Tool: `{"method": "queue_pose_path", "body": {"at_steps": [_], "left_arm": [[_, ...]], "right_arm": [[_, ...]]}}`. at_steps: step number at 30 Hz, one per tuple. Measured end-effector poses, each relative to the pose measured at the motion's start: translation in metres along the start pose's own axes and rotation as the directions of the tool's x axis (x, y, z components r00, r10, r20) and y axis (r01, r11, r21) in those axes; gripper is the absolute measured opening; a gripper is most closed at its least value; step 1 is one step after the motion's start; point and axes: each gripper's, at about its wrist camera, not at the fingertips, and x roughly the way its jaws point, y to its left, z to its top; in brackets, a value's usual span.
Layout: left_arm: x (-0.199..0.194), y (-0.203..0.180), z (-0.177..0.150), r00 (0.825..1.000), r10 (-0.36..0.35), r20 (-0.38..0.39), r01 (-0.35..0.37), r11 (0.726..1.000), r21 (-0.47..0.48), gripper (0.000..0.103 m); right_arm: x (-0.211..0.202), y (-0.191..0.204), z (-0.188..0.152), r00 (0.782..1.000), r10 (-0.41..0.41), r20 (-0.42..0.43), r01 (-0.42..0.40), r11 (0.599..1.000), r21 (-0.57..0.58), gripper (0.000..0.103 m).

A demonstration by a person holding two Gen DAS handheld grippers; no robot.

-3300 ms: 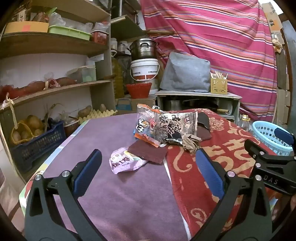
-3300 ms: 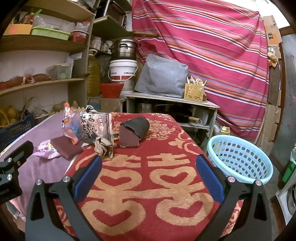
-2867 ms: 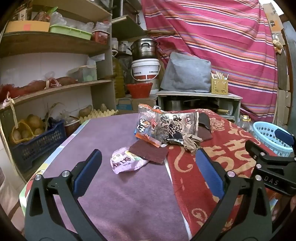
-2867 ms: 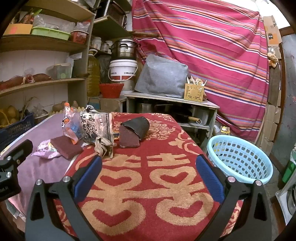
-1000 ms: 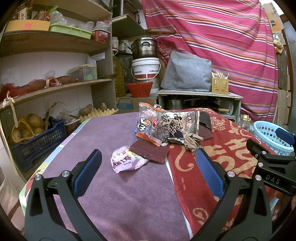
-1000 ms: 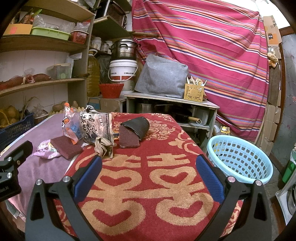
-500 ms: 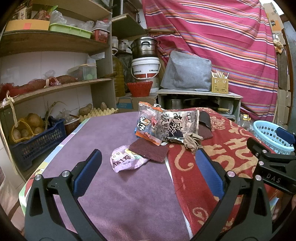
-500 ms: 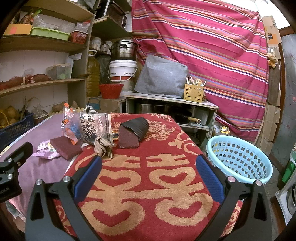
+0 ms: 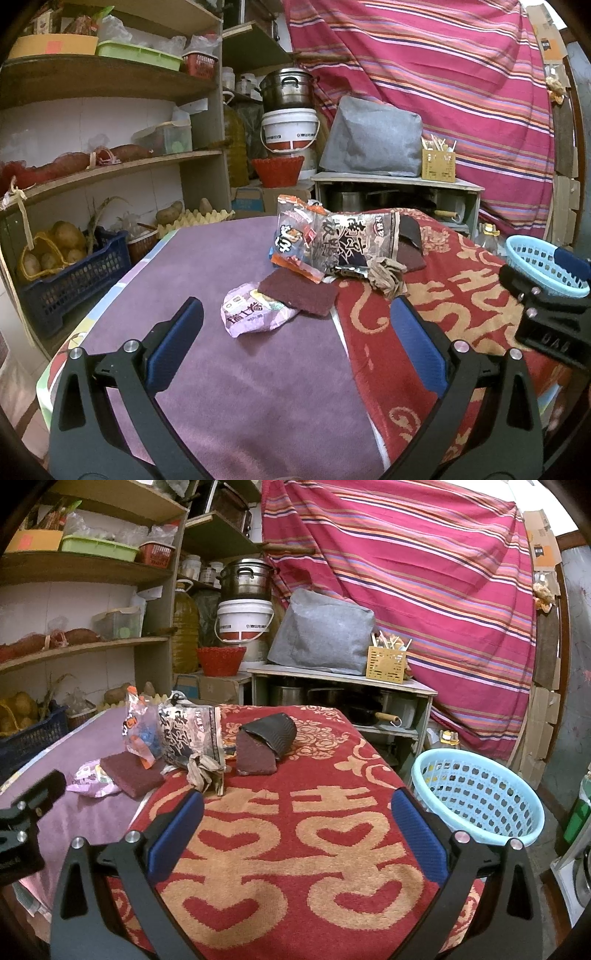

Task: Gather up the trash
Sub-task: 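Grasp the pink snack wrapper with the left gripper while the right gripper grasps the beige cloth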

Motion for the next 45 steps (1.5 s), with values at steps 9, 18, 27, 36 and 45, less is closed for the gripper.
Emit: {"method": "queue_pose_path", "body": {"at_steps": [9, 18, 27, 36, 45], "left_arm": [[0.018, 0.013, 0.01, 0.999, 0.004, -0.052, -0.005, 1.0, -0.015, 0.098], [0.046, 0.035, 0.045, 0.997, 0.009, -0.083, -0.008, 1.0, 0.014, 0.098], [0.083, 0.052, 0.042, 0.984, 0.0, -0.177, 0.004, 1.0, 0.023, 0.098], [0.116, 0.071, 0.018, 0.949, -0.04, -0.312, 0.031, 0.999, -0.034, 0.091], [0.138, 0.068, 0.005, 0.899, -0.125, -0.42, 0.118, 0.992, -0.042, 0.057]], "right_arm": [[0.007, -0.012, 0.012, 0.999, 0.037, -0.017, -0.036, 0.999, 0.022, 0.099], [0.022, -0.001, 0.046, 0.995, 0.093, -0.041, -0.093, 0.996, 0.0, 0.099], [0.081, 0.005, 0.056, 0.982, 0.107, -0.159, -0.107, 0.994, 0.011, 0.099], [0.109, 0.004, 0.034, 0.976, 0.073, -0.206, -0.077, 0.997, -0.011, 0.099], [0.111, -0.003, 0.039, 0.971, 0.093, -0.221, -0.087, 0.996, 0.033, 0.099]]}}
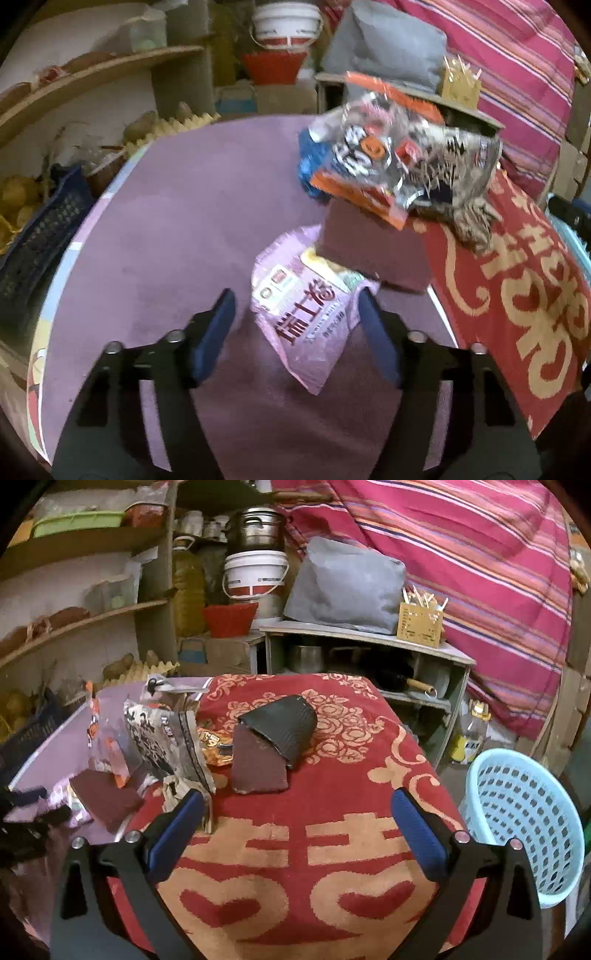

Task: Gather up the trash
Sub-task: 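Grasp the pink snack wrapper with the left gripper while the right gripper grasps the beige cloth, then lift the pink wrapper and beige cloth and carry both toward the blue basket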

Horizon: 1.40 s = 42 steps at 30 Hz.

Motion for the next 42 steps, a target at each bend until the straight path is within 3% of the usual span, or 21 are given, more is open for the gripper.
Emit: {"method": "queue_pose_path", "body": {"at_steps": [6, 8, 17, 23, 27, 37, 39, 42], "left_arm": [[0.005, 0.002, -0.001, 0.998, -0.052, -0.038, 0.052, 0.999, -0.004, 0.043], [0.005, 0.001, -0.001, 0.996, -0.073, -0.047, 0.073, 0.997, 0.003, 0.034], [-0.008, 0.011, -0.002, 0.994, -0.1, -0.034, 0.099, 0.995, -0.03, 0.016], [-0.024, 0.039, 0.006, 0.997, -0.072, 0.014, 0.073, 0.992, -0.107, 0.014], [-0.033, 0.057, 0.01, 0.994, -0.092, 0.05, 0.1, 0.981, -0.164, 0.014], [-0.037, 0.063, 0.016, 0.991, -0.096, 0.089, 0.111, 0.979, -0.173, 0.014], [-0.038, 0.062, 0.017, 0.991, -0.098, 0.094, 0.114, 0.978, -0.174, 0.014], [-0.037, 0.06, 0.019, 0.989, -0.109, 0.1, 0.125, 0.977, -0.172, 0.014]], "right_arm": [[0.005, 0.004, -0.002, 0.999, -0.015, -0.031, 0.016, 1.0, 0.007, 0.099], [0.004, 0.008, -0.003, 0.999, -0.02, -0.028, 0.019, 1.0, -0.006, 0.099], [0.001, 0.031, -0.006, 1.0, -0.009, -0.026, 0.007, 0.998, -0.06, 0.099], [0.006, 0.051, -0.01, 0.999, 0.02, -0.048, -0.024, 0.995, -0.099, 0.099], [0.018, 0.063, -0.013, 0.997, 0.024, -0.078, -0.033, 0.992, -0.119, 0.099], [0.047, 0.088, -0.01, 0.983, 0.035, -0.18, -0.06, 0.989, -0.136, 0.097], [0.052, 0.094, -0.012, 0.979, 0.032, -0.203, -0.066, 0.985, -0.16, 0.089], [0.061, 0.098, -0.013, 0.968, 0.045, -0.249, -0.089, 0.981, -0.17, 0.064]]}}
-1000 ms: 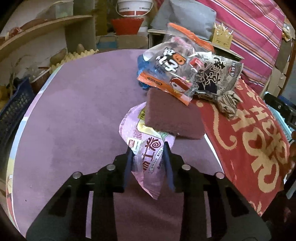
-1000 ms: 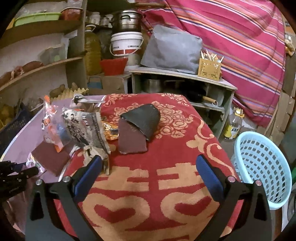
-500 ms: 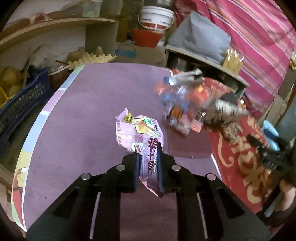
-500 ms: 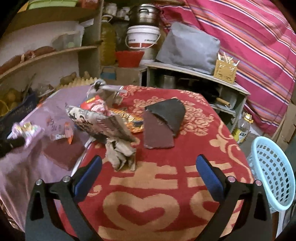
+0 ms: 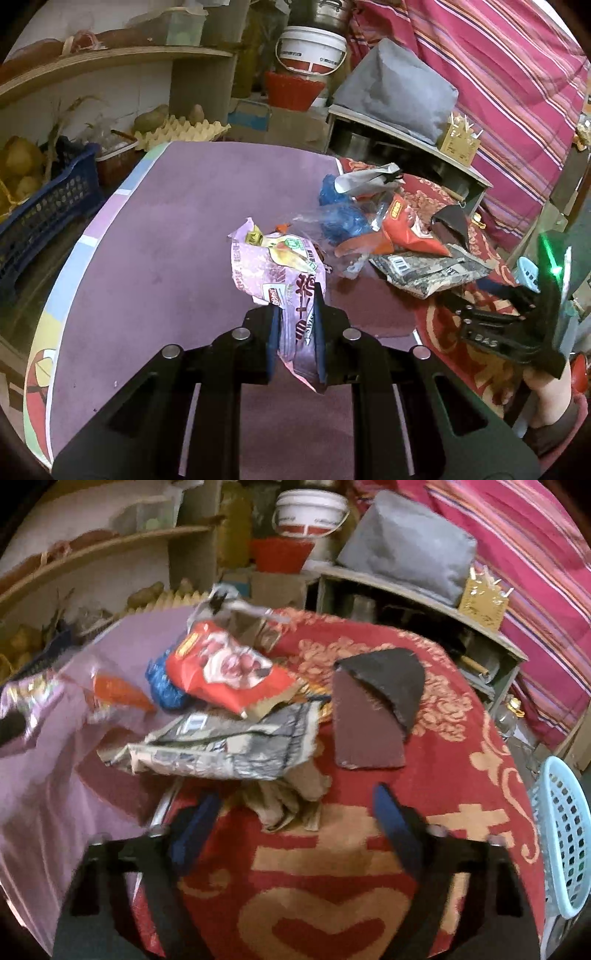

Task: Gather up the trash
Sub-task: 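Lift the pink wrapper and beige cloth and carry both toward the blue basket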

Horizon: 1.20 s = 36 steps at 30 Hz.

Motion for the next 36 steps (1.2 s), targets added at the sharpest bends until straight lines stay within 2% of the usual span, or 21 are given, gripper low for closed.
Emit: {"method": "queue_pose_path", "body": {"at_steps": [1, 2, 4, 9, 21, 29, 36], "left_arm": [[0.001, -0.001, 0.001, 1.0, -0.004, 0.0, 0.004, 1.0, -0.001, 0.014], [0.001, -0.001, 0.002, 1.0, -0.006, 0.001, 0.006, 1.0, -0.002, 0.014], [0.0, -0.004, 0.003, 1.0, -0.009, 0.005, 0.009, 1.0, 0.0, 0.014], [-0.011, -0.013, 0.006, 0.999, -0.023, 0.042, 0.022, 1.0, 0.013, 0.014], [-0.026, -0.063, 0.008, 0.993, -0.064, 0.096, 0.058, 0.996, 0.066, 0.014], [-0.034, -0.126, 0.015, 0.988, -0.084, 0.13, 0.064, 0.986, 0.152, 0.014], [-0.04, -0.195, 0.021, 0.978, -0.145, 0.15, 0.109, 0.968, 0.226, 0.014]], "right_arm": [[0.002, 0.0, 0.0, 1.0, 0.014, -0.011, -0.014, 1.0, 0.004, 0.051], [0.003, -0.002, 0.0, 0.999, 0.034, -0.015, -0.034, 0.999, 0.011, 0.044], [-0.001, -0.005, 0.0, 0.999, 0.051, 0.001, -0.051, 0.998, 0.022, 0.043], [-0.023, -0.017, -0.002, 0.998, 0.034, 0.058, -0.034, 0.999, -0.001, 0.042], [-0.073, -0.088, -0.007, 0.986, -0.005, 0.168, -0.016, 0.992, 0.122, 0.042], [-0.106, -0.136, -0.018, 0.975, -0.053, 0.215, 0.02, 0.988, 0.154, 0.042], [-0.137, -0.203, -0.023, 0.966, -0.112, 0.232, 0.058, 0.972, 0.226, 0.042]]}}
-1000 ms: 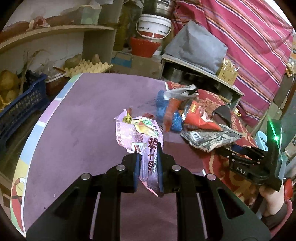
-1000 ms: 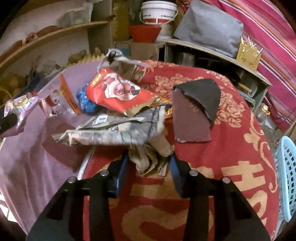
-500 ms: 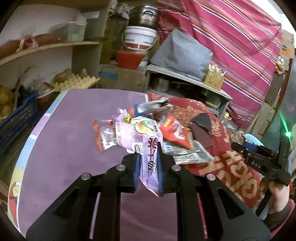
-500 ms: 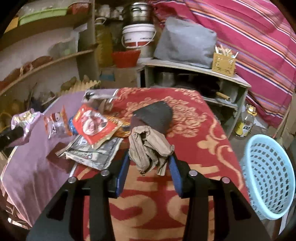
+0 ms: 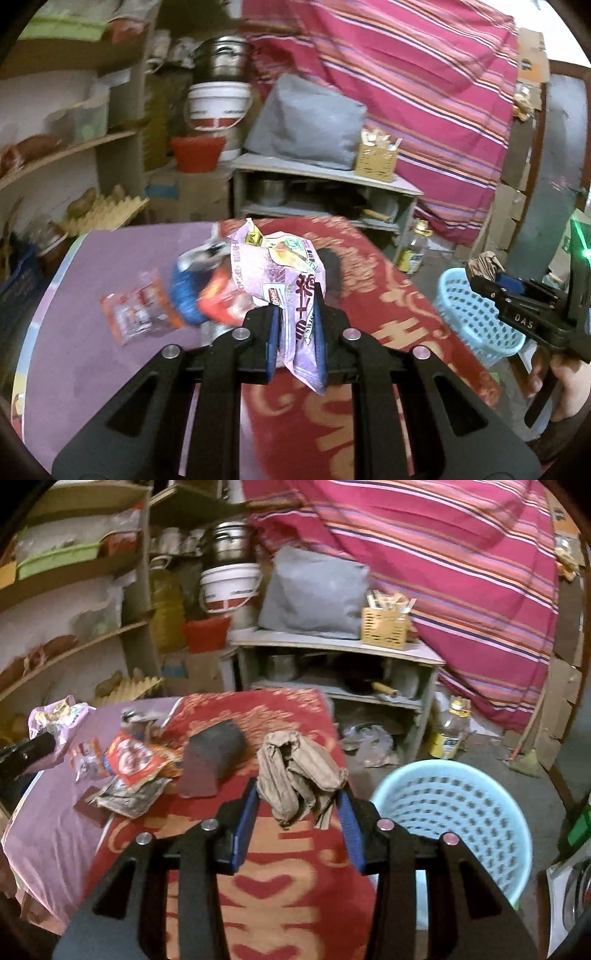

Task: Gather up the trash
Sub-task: 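Lift the pink wrapper and beige cloth and carry both toward the blue basket, then open the left gripper over the blue basket while the right gripper holds the cloth above it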

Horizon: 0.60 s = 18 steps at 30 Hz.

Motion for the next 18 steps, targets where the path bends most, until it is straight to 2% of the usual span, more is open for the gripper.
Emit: {"method": "queue_pose_path", "body": {"at_steps": [5, 9, 18], "left_arm": [[0.014, -0.047, 0.011, 0.998, -0.057, 0.009, 0.056, 0.998, 0.028, 0.014], [0.036, -0.081, 0.013, 0.994, -0.107, -0.014, 0.107, 0.993, 0.041, 0.014], [0.083, -0.158, -0.002, 0.974, -0.212, -0.077, 0.219, 0.97, 0.101, 0.014]], "right_arm": [[-0.007, -0.049, 0.01, 0.998, -0.065, 0.011, 0.064, 0.997, 0.038, 0.042], [-0.006, -0.089, 0.009, 0.996, -0.084, 0.012, 0.082, 0.994, 0.078, 0.042], [0.008, -0.154, -0.021, 0.983, -0.178, -0.046, 0.182, 0.977, 0.112, 0.042]]}}
